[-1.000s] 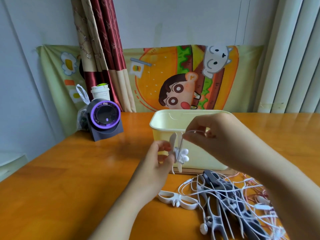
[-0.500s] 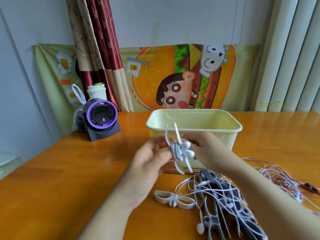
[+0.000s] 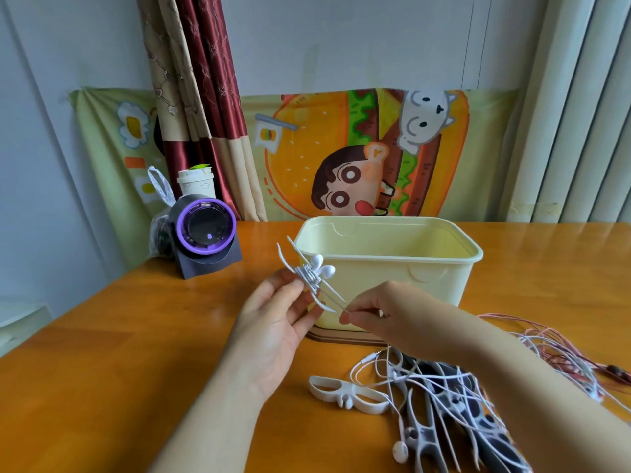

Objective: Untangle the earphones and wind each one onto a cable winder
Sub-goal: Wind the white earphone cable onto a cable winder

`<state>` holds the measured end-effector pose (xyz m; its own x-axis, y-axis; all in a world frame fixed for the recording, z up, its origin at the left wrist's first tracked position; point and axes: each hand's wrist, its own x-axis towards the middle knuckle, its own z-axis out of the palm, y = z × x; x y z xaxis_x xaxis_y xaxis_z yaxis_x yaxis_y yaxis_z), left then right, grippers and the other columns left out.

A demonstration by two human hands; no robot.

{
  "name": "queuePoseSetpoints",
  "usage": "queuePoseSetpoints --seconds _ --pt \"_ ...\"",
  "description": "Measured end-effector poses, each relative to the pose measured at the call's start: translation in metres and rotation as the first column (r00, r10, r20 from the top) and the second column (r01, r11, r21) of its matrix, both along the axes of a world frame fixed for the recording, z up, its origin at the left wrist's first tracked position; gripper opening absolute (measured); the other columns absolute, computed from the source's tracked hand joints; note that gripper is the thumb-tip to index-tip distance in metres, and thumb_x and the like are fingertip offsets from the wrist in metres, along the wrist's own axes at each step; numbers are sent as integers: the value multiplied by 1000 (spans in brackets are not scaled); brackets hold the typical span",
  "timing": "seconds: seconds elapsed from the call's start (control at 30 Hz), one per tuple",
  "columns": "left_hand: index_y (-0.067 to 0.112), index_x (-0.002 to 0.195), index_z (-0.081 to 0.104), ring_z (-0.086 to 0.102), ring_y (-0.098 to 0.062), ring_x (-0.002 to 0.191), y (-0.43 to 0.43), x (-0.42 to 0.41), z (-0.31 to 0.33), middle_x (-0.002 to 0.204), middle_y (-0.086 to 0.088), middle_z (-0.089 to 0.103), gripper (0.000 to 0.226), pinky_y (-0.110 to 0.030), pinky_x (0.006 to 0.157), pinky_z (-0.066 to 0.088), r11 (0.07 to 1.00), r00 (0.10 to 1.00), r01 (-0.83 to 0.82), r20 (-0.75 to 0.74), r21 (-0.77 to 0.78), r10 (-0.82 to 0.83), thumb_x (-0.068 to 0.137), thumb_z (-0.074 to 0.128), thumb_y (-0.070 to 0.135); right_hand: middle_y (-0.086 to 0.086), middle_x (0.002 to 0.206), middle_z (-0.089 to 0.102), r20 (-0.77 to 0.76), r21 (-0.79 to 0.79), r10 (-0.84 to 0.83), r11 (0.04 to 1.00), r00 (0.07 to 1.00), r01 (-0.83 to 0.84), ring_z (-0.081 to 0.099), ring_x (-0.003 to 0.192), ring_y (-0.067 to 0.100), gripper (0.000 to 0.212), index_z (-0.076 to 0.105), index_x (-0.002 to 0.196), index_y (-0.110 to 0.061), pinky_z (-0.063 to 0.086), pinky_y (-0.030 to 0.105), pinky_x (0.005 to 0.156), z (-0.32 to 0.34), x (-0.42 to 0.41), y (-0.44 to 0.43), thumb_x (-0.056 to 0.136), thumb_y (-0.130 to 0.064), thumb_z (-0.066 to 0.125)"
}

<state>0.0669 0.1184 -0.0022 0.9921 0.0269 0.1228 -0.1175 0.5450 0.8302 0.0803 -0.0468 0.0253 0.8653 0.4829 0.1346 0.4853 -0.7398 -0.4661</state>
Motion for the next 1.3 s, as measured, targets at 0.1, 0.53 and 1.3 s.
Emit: queuePoseSetpoints --seconds 0.1,0.53,1.3 --pt "6 109 62 65 -26 107 1 4 -3 103 -12 74 22 -40 92 50 998 998 -57 -13 17 57 97 45 1 19 96 67 22 -20 -2 1000 1000 2 61 85 32 35 66 99 -1 51 42 78 4 -4 1 96 -31 49" --pt "31 101 60 66 2 89 -4 3 -13 95 22 69 17 -18 78 50 711 954 -238 297 661 43 91 63 18 -8 82 69 329 -15 -81 996 941 91 60 71 8 20 72 91 -22 53 31 71 40 -25 -5 90 -35 57" --pt "13 95 78 71 -22 95 -8 2 -7 107 -16 73 25 -37 78 59 941 943 328 82 -84 -321 79 63 1 1 54 47 -99 450 -136 878 986 166 37 45 6 37 64 78 1 31 14 44 -16 18 5 95 -29 52"
